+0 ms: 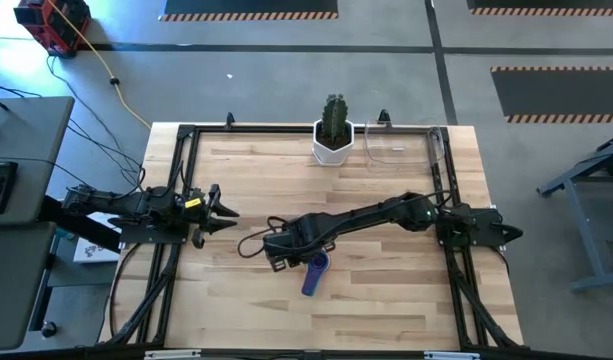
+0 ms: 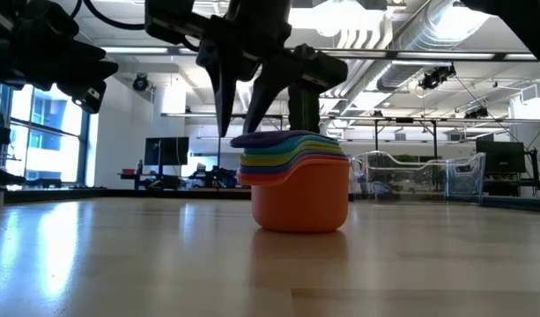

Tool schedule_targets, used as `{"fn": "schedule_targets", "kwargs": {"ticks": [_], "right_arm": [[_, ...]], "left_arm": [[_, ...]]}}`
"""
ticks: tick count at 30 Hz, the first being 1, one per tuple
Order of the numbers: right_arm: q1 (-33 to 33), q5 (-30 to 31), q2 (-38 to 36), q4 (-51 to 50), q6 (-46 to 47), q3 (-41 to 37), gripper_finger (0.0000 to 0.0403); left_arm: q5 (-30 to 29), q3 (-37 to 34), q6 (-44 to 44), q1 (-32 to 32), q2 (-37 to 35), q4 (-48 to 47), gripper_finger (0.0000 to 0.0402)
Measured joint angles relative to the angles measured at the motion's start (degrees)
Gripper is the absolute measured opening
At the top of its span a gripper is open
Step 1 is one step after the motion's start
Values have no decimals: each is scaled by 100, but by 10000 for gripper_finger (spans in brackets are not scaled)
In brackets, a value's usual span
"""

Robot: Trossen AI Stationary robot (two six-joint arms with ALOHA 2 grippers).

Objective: Nest measuring cups in basket
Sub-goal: Put the measuring cups into the transparent bin

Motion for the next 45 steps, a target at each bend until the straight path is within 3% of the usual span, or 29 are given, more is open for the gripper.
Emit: {"fn": "schedule_targets", "kwargs": {"ticks": [45], "right_arm": [[471,-272,-9,-1330,325,28,82]], "left_arm": [[0,0,1,-2,0,2,103]]}}
